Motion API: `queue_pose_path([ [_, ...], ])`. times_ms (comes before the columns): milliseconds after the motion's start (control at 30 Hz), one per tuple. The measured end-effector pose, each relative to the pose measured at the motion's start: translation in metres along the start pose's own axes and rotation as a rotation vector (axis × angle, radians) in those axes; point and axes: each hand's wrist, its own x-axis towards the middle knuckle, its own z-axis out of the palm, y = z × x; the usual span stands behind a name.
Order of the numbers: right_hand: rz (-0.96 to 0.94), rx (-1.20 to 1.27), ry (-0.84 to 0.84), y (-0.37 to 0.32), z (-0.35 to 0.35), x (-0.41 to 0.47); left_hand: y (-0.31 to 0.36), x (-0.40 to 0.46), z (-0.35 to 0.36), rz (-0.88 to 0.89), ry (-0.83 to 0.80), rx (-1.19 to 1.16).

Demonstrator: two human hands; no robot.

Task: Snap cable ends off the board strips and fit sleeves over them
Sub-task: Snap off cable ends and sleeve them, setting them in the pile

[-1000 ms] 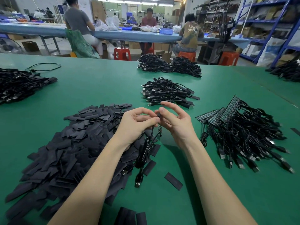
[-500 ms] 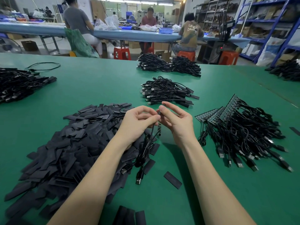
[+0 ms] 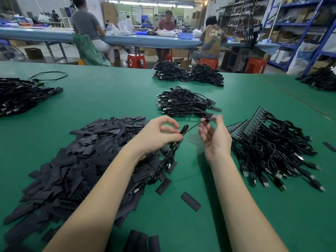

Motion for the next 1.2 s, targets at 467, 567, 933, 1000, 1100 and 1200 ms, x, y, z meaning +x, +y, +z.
queue_pose_path([
  [467, -0.038, -0.508, 0.037, 0.025, -0.002, 0.017, 0.059, 0.178, 0.001, 0.204, 0.133, 0.577],
  [567, -0.069, -0.570, 0.002, 0.027, -0.001, 0.016, 0.052, 0.198, 0.004, 0.237, 0.165, 0.738],
  [933, -0.092, -0.772, -0.121, 0.029, 0.004, 0.011, 0.012, 0.174, 0.002, 0.257, 0.195, 0.820],
  [1000, -0.113, -0.829, -0.138, 0.030, 0.003, 0.010, 0.009, 0.147, -0.001, 0.302, 0.278, 0.716],
  [1100, -0.116, -0.927, -0.185, 0.028, 0.003, 0.008, -0.001, 0.095, -0.004, 0.269, 0.356, 0.490],
  [1200, -0.102, -1.098, -0.300, 0.023, 0.002, 0.004, -0.017, 0.047, -0.003, 0.198, 0.354, 0.340],
])
